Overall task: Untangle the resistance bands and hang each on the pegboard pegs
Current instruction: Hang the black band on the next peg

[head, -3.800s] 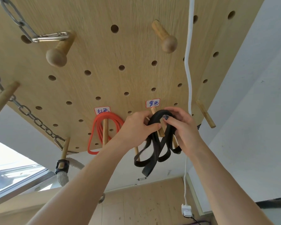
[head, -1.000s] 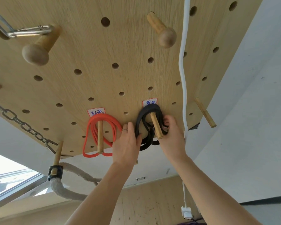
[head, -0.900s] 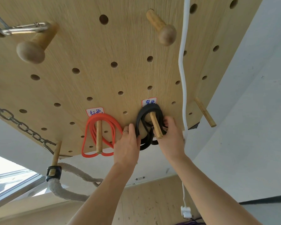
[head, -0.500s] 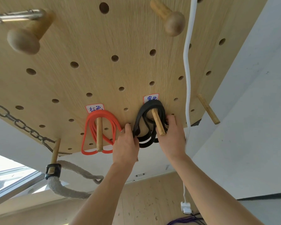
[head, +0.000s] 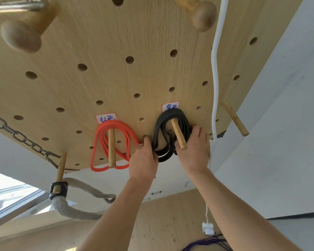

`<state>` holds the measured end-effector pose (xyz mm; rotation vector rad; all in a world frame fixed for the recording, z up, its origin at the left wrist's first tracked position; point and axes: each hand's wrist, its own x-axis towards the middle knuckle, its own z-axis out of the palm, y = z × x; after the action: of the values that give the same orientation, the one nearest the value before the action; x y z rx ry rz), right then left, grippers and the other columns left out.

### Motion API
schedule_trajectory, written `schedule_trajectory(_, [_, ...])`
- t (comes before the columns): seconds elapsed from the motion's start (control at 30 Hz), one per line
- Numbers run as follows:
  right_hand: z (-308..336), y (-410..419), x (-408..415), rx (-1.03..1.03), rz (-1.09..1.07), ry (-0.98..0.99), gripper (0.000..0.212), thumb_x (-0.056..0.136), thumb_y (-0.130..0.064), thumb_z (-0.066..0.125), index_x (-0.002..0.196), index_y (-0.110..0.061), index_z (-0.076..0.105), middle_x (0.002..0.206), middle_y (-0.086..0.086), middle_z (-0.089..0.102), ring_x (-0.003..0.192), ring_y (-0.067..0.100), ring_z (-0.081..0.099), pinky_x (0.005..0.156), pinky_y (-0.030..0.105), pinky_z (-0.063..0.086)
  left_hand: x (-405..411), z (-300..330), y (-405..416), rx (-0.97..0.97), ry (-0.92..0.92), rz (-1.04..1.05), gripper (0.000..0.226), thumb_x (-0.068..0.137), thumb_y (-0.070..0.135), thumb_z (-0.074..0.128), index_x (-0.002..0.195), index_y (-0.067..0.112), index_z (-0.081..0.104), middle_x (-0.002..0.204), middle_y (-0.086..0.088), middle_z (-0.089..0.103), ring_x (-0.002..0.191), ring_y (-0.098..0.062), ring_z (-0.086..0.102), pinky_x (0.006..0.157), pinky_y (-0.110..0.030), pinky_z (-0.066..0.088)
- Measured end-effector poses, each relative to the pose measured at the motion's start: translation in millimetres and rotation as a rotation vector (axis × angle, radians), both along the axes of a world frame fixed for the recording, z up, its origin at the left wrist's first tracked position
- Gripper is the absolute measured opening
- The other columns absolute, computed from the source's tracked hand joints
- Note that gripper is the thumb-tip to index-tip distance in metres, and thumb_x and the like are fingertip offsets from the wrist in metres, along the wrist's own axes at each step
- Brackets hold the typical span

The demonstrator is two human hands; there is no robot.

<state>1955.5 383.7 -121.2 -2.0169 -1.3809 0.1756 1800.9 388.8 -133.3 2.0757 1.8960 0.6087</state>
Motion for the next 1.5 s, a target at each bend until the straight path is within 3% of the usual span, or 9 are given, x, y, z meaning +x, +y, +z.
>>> schedule_trajectory(0.1, [-2.4,1.7,-2.6,-0.004,-0.010,0.039,0.050,0.083,-0.030,0.079,0.117,-0.005,0.053,0.111,0.012,0.057,0.103,0.030,0.057,0.077,0.041,0.054,4.0,-1.8,-1.5,-0.085,0.086,0.001,0.044,0.098,0.010,0.054,0.137,0.012,0.036,0.096,-0.011,0.066,0.080,-0.033,0.069,0.066,-0.044,0.058])
schedule_trajectory(0.23, [-5.4,5.0,-1.0,-0.005,-0.010,0.039,0.045,0.087,-0.026,0.077,0.119,-0.005,0.053,0.113,0.012,0.058,0.107,0.029,0.057,0.079,0.040,0.054,3.8,-7.0,-3.6,-0.097,0.182,0.012,0.038,0.101,0.014,0.052,0.136,0.014,0.037,0.101,-0.007,0.069,0.083,-0.029,0.071,0.071,-0.042,0.061])
schedule_trajectory(0.43, [-9.2,2.5,0.2,0.022,0.010,0.029,0.044,0.087,-0.023,0.077,0.122,-0.007,0.054,0.112,0.011,0.060,0.106,0.029,0.059,0.083,0.042,0.057,8.7,-8.7,-5.9,-0.113,0.123,0.039,0.036,0.102,0.012,0.050,0.137,0.013,0.040,0.101,-0.009,0.066,0.083,-0.028,0.069,0.064,-0.034,0.054])
schedule_trajectory(0.63, [-6.8,-4.7,-0.5,0.024,0.035,-0.101,0.049,0.080,-0.030,0.082,0.117,-0.006,0.059,0.108,0.010,0.063,0.102,0.028,0.060,0.090,0.038,0.051,5.5,-12.3,-8.3,-0.089,0.008,0.096,0.028,0.104,0.016,0.052,0.132,0.011,0.047,0.097,-0.008,0.067,0.068,-0.019,0.054,0.060,-0.028,0.049])
schedule_trajectory(0.77, [-7.4,-14.8,3.4,0.050,0.019,-0.017,0.059,0.082,-0.034,0.081,0.128,-0.007,0.055,0.119,0.010,0.060,0.111,0.026,0.057,0.090,0.037,0.052,4.5,-13.1,-7.5,-0.088,0.036,0.084,0.030,0.105,0.019,0.053,0.134,0.011,0.047,0.094,-0.005,0.067,0.071,-0.021,0.065,0.062,-0.029,0.055])
schedule_trajectory(0.87, [-6.1,-16.4,8.6,0.043,0.018,0.072,0.066,0.083,-0.033,0.082,0.134,-0.007,0.050,0.125,0.008,0.057,0.115,0.023,0.055,0.086,0.037,0.056,4.2,-13.3,-9.0,-0.092,0.041,0.090,0.031,0.106,0.021,0.052,0.135,0.012,0.046,0.093,-0.003,0.065,0.067,-0.017,0.059,0.063,-0.028,0.056])
schedule_trajectory(1.03, [-4.5,-14.6,18.7,-0.001,0.046,0.076,0.061,0.081,-0.032,0.083,0.130,-0.011,0.053,0.123,0.004,0.060,0.119,0.022,0.053,0.095,0.032,0.047,3.6,-14.3,-12.7,-0.082,0.060,0.070,0.038,0.105,0.022,0.053,0.140,0.012,0.042,0.097,-0.005,0.067,0.075,-0.022,0.068,0.065,-0.032,0.060])
schedule_trajectory(1.23, [-13.5,-18.9,18.1,-0.040,0.065,0.119,0.072,0.078,-0.034,0.083,0.137,-0.014,0.046,0.130,0.003,0.054,0.119,0.023,0.055,0.090,0.043,0.058,6.6,-15.0,-15.2,-0.106,0.086,0.083,0.044,0.104,0.016,0.051,0.145,0.011,0.038,0.110,-0.008,0.067,0.083,-0.025,0.069,0.066,-0.033,0.057])
schedule_trajectory(1.5, [-16.1,-13.4,37.0,-0.019,0.040,0.075,0.035,0.094,-0.009,0.067,0.128,-0.014,0.058,0.120,0.002,0.061,0.116,0.023,0.052,0.094,0.043,0.055,6.5,-13.1,-16.2,-0.087,0.048,0.082,0.038,0.103,0.021,0.056,0.135,0.011,0.040,0.095,-0.006,0.067,0.071,-0.022,0.067,0.062,-0.035,0.060])
